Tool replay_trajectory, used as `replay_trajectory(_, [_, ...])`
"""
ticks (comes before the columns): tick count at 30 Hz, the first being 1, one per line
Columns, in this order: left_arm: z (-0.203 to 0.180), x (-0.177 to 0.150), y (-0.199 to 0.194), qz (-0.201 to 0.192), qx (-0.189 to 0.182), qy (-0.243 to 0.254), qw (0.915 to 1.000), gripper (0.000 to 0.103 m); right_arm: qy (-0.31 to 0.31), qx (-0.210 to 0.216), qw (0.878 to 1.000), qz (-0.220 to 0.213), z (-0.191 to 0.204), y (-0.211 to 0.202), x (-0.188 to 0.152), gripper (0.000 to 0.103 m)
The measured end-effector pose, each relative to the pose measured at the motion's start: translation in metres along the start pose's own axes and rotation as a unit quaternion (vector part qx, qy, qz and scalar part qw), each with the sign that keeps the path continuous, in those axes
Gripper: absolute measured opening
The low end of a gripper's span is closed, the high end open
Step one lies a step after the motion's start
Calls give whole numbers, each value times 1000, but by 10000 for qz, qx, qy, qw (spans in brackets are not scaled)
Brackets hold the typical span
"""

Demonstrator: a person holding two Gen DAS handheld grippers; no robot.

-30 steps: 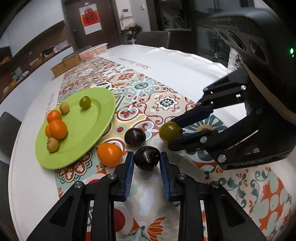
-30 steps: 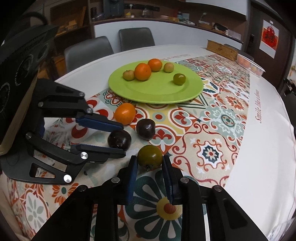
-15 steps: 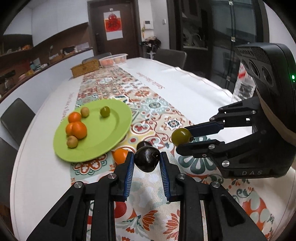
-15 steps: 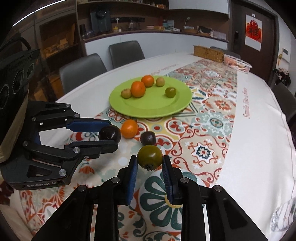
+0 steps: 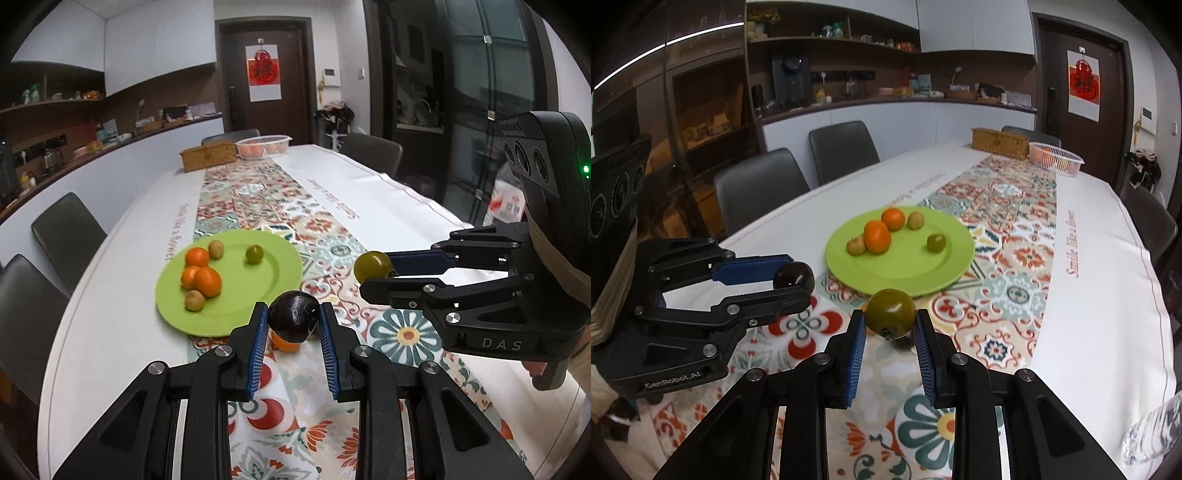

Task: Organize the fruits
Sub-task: 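Carry the plum and olive-green fruit over the green plate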

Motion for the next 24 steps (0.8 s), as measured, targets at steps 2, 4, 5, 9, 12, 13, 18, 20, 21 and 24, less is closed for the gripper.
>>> replay_trajectory(2, [3, 5, 0, -57, 40, -22, 10000, 28, 30, 2, 10000, -62, 1, 0, 6, 28])
replay_trajectory(4, [6, 10, 0, -106, 79, -30, 9999, 28, 56, -26, 9999, -136, 0, 1, 12, 28])
replay_trajectory(5, [7, 13, 1, -136, 99, -30, 9999, 28, 73, -24, 9998, -167, 0, 2, 15, 28])
replay_trajectory(9, [12, 24, 5, -229, 150, -45, 9996, 28, 100, -51, 9996, -275, 0, 7, 27, 28])
replay_trajectory(12, [18, 30, 10, -262, 185, -89, 9994, 28, 95, -54, 9994, -332, 1, 12, 35, 28])
replay_trajectory(13, [20, 32, 12, -269, 193, -104, 9994, 28, 86, -64, 9993, -350, 1, 13, 37, 28])
replay_trajectory(18, [31, 40, 19, -296, 240, -185, 9991, 28, 98, -90, 9991, -395, -2, 25, 49, 28])
replay_trajectory(20, [36, 43, 26, -288, 233, -245, 9990, 28, 98, -100, 9991, -396, -4, 30, 53, 28])
replay_trajectory(21, [39, 45, 28, -275, 234, -268, 9990, 28, 90, -111, 9991, -392, -4, 33, 55, 28])
replay_trajectory(24, [48, 48, 37, -246, 277, -309, 9988, 28, 113, -112, 9992, -377, -7, 42, 60, 28])
Point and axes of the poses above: each gripper's, at about its wrist camera, not at the fingertips, and y roughly the way its jaws point, z to its left, x to its top, the point moved 6 cm from there along y, roughly the way its jaws point, and after that the axes turned 14 degrees about -z, right-handed, at the moved point
